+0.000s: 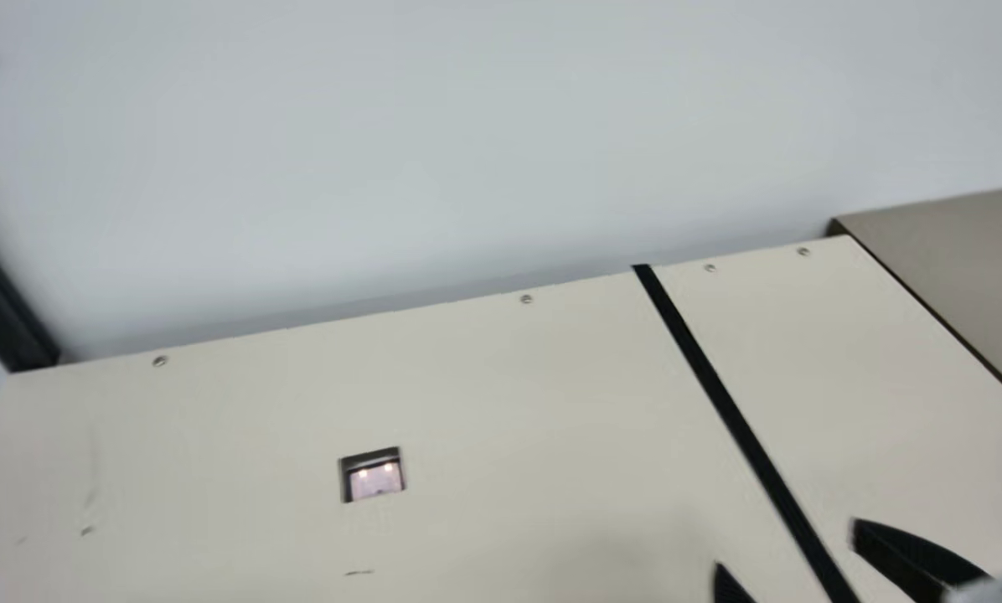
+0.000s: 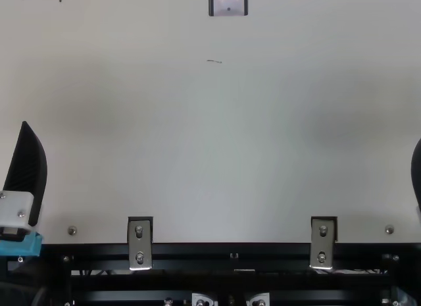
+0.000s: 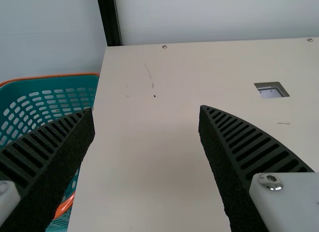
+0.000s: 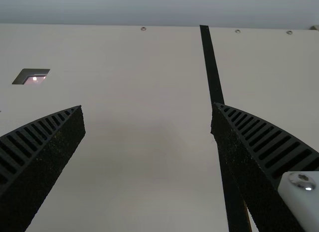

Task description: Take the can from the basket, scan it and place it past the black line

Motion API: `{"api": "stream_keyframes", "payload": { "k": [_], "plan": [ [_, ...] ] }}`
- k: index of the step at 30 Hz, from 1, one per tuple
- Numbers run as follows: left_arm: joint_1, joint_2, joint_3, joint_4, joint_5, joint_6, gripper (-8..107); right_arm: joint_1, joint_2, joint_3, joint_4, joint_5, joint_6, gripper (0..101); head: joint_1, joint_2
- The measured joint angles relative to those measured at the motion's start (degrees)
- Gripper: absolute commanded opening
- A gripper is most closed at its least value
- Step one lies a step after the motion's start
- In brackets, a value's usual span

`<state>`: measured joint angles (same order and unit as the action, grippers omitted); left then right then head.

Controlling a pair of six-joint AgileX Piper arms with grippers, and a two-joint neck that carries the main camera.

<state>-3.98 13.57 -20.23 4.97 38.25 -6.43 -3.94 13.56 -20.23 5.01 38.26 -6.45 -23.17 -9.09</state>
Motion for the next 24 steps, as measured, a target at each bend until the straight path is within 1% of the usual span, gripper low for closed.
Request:
{"api": "stream_keyframes", "payload": {
  "k": [6, 11, 19, 24],
  "plan": [
    [0.00, 0.00, 0.00, 0.00, 0.00, 0.00, 90, 0.00, 0.00, 0.00, 0.00, 0.00, 0.00, 101, 0.29, 10.85],
    [0.00, 0.00, 0.00, 0.00, 0.00, 0.00, 90, 0.00, 0.00, 0.00, 0.00, 0.00, 0.00, 101, 0.29, 18.18],
    [0.00, 0.00, 0.00, 0.00, 0.00, 0.00, 90, 0.00, 0.00, 0.00, 0.00, 0.00, 0.00, 101, 0.29, 33.43],
    [0.00, 0.00, 0.00, 0.00, 0.00, 0.00, 90, 0.00, 0.00, 0.00, 0.00, 0.00, 0.00, 101, 0.00, 40.47]
  ]
}}
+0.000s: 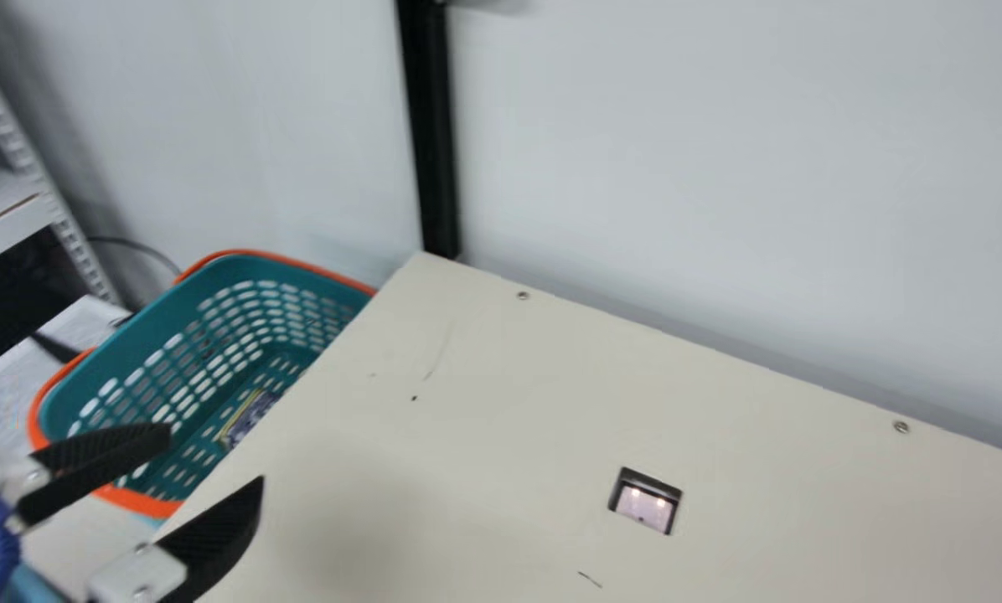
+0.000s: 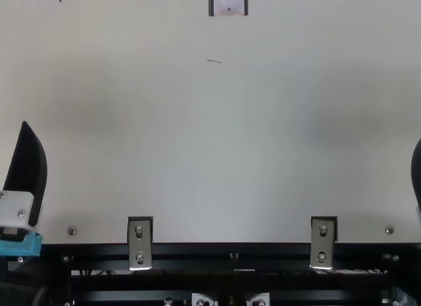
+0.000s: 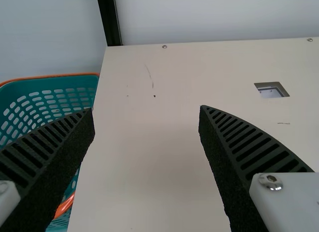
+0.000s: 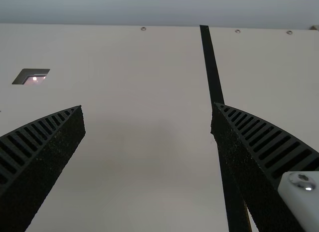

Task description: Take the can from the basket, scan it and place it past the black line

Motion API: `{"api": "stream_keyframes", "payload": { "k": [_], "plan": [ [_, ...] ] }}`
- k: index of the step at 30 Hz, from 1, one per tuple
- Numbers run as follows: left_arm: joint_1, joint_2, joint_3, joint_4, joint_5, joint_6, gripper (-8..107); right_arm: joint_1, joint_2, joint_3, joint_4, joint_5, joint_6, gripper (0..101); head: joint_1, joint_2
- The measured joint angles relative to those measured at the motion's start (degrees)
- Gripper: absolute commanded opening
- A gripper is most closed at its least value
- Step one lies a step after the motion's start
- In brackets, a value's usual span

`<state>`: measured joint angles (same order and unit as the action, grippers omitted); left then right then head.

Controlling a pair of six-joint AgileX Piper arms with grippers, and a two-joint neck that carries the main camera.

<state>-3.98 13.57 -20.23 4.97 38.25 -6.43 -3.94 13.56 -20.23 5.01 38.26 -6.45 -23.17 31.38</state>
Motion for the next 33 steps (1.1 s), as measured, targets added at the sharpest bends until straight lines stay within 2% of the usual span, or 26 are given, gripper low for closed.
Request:
{"api": "stream_keyframes", "payload": {
  "k": [5, 11, 25, 33],
  "plan": [
    [0.00, 0.00, 0.00, 0.00, 0.00, 0.00, 90, 0.00, 0.00, 0.00, 0.00, 0.00, 0.00, 101, 0.00, 6.16],
    [0.00, 0.00, 0.00, 0.00, 0.00, 0.00, 90, 0.00, 0.00, 0.00, 0.00, 0.00, 0.00, 101, 0.00, 9.09],
    [0.00, 0.15, 0.00, -0.10, 0.00, 0.00, 90, 0.00, 0.00, 0.00, 0.00, 0.00, 0.00, 101, 0.00, 9.38],
    [-0.05, 4.70, -3.46, 2.13, -3.25, -1.53, 90, 0.00, 0.00, 0.00, 0.00, 0.00, 0.00, 101, 0.00, 9.38]
  ]
}}
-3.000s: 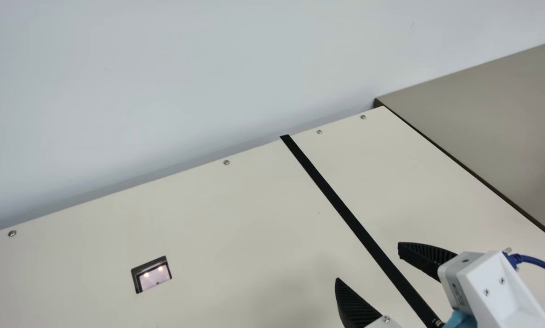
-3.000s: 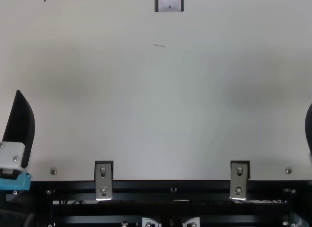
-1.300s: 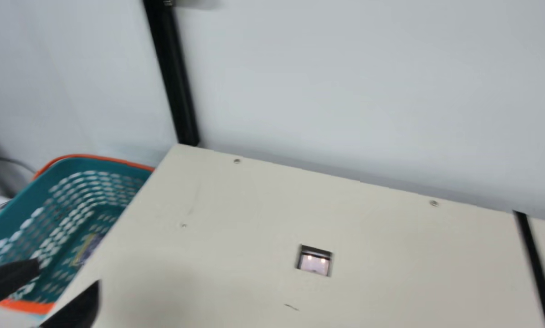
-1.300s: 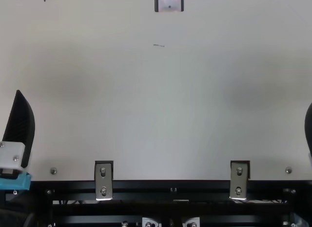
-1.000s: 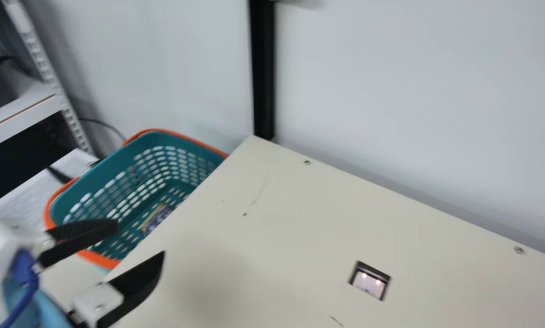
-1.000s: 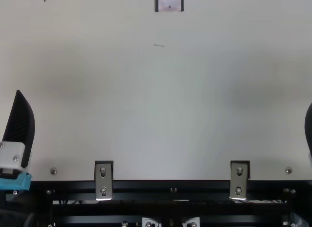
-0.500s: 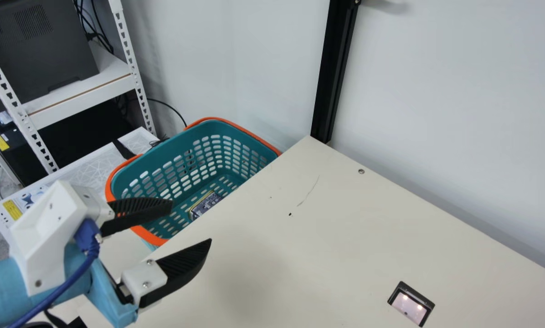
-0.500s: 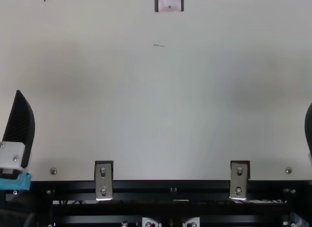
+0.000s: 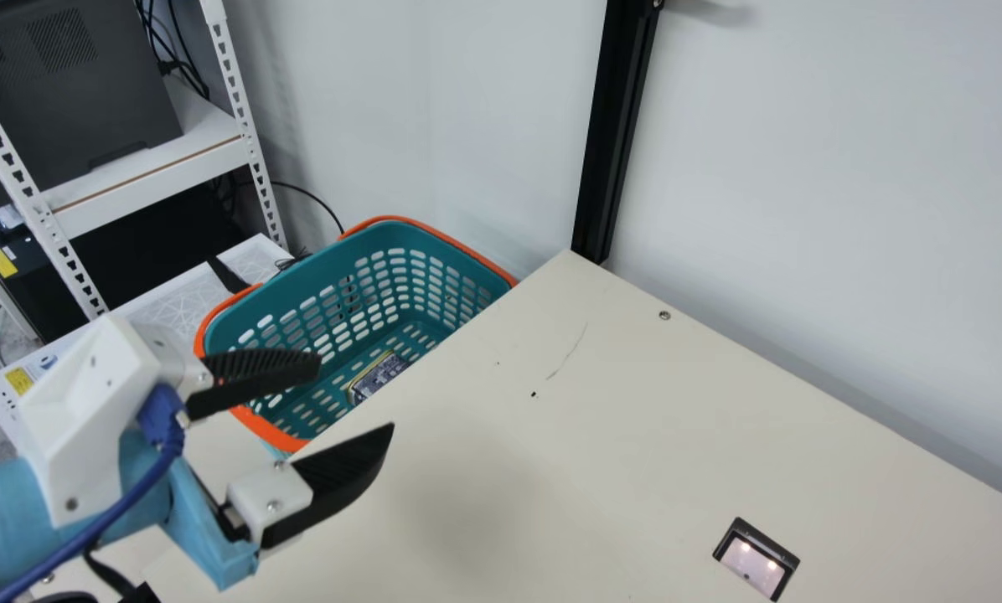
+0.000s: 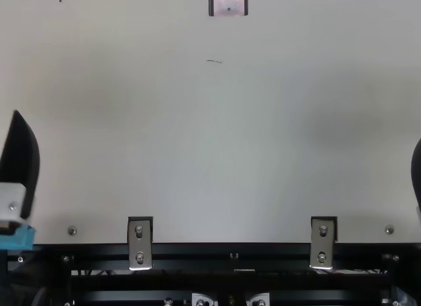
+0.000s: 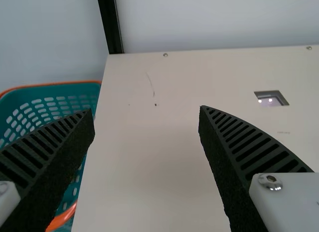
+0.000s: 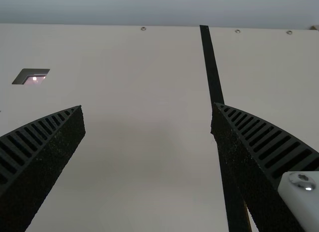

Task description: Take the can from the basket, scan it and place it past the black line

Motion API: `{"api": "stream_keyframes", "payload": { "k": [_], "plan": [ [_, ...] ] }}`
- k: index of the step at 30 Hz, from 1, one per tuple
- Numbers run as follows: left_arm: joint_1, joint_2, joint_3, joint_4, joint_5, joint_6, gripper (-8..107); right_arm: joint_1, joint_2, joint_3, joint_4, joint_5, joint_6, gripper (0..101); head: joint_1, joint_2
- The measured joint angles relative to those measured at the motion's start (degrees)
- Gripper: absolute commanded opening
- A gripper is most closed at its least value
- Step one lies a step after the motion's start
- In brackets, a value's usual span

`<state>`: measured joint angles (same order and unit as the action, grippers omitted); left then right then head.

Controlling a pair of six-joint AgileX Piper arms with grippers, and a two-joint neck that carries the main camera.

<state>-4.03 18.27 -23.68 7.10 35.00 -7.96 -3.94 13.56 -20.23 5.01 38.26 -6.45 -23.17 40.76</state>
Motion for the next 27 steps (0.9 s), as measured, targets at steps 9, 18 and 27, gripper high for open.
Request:
{"api": "stream_keyframes", "payload": {
  "k": [9, 18, 27],
  "plan": [
    [-2.60, 10.58, -7.95, 4.46, -1.39, -1.00, 90, 0.00, 0.00, 0.00, 0.00, 0.00, 0.00, 101, 0.00, 0.00],
    [0.53, 17.75, -14.73, 0.85, 0.57, 5.36, 90, 0.00, 0.00, 0.00, 0.00, 0.00, 0.00, 101, 0.00, 0.00],
    [10.07, 24.09, -19.80, -9.33, -2.64, 16.98, 90, 0.00, 0.00, 0.00, 0.00, 0.00, 0.00, 101, 0.00, 0.00]
  ]
}}
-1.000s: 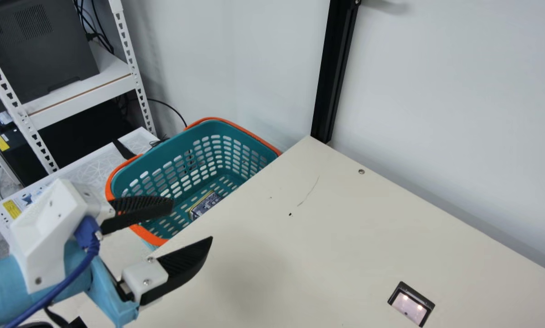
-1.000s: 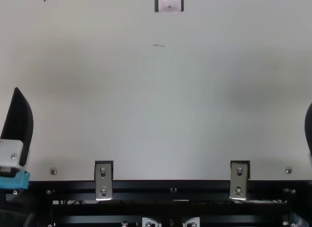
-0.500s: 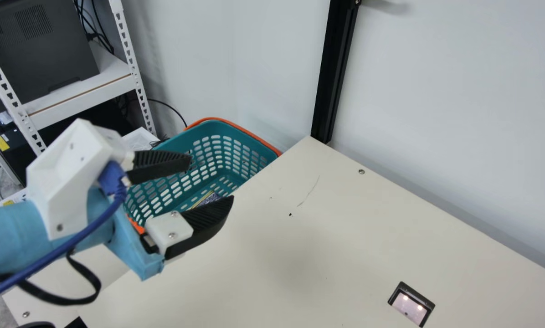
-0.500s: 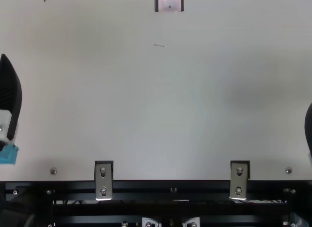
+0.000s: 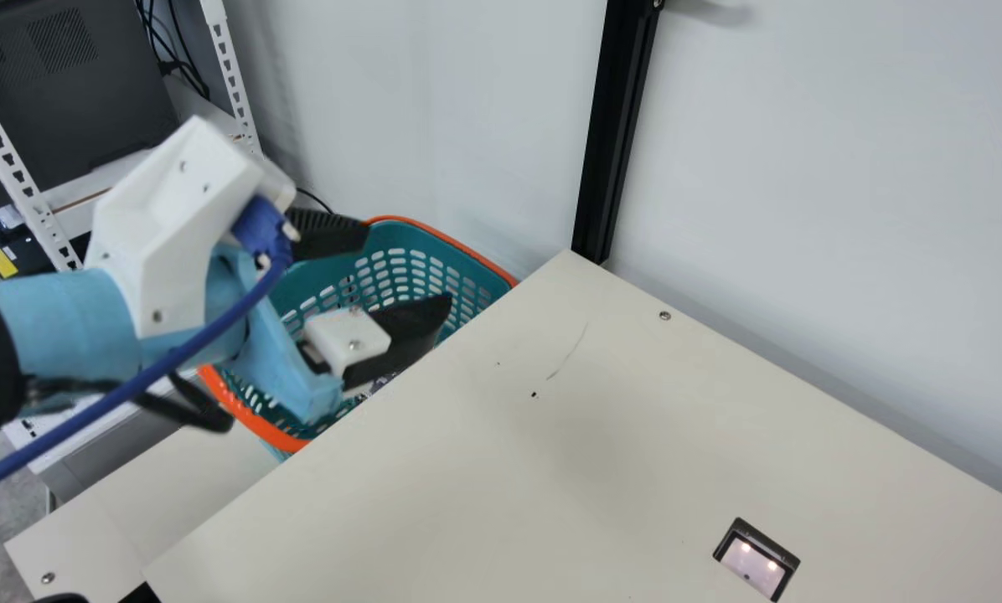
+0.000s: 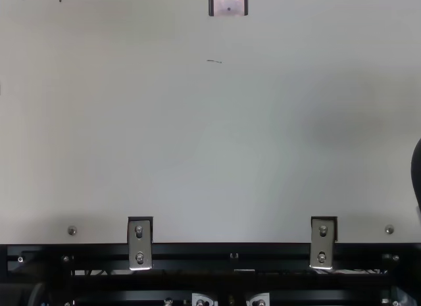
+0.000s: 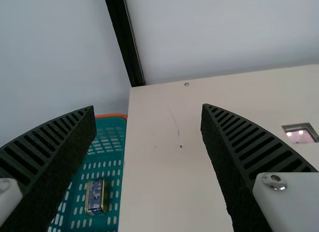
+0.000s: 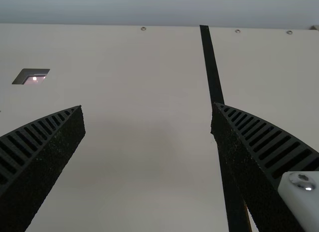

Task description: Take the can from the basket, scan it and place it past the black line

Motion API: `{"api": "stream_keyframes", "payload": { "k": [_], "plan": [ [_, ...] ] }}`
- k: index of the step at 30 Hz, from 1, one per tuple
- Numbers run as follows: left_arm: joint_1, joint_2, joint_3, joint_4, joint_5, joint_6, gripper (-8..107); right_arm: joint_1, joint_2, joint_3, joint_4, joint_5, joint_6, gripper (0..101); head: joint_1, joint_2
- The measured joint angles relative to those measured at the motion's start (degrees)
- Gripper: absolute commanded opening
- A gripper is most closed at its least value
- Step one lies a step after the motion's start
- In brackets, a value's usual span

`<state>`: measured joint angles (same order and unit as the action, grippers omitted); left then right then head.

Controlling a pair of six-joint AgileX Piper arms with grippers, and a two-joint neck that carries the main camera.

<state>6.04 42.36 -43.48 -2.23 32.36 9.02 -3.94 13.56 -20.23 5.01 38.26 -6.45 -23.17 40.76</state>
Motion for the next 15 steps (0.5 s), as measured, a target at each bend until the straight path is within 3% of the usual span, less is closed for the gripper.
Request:
{"api": "stream_keyframes", "payload": {
  "k": [10, 15],
  "plan": [
    [15.31, 7.78, -4.51, -16.62, -1.69, 17.32, 90, 0.00, 0.00, 0.00, 0.00, 0.00, 0.00, 101, 0.00, 0.00],
    [23.88, 12.58, -7.81, -26.57, 1.82, 27.85, 90, 0.00, 0.00, 0.00, 0.00, 0.00, 0.00, 101, 0.00, 0.00]
  ]
}}
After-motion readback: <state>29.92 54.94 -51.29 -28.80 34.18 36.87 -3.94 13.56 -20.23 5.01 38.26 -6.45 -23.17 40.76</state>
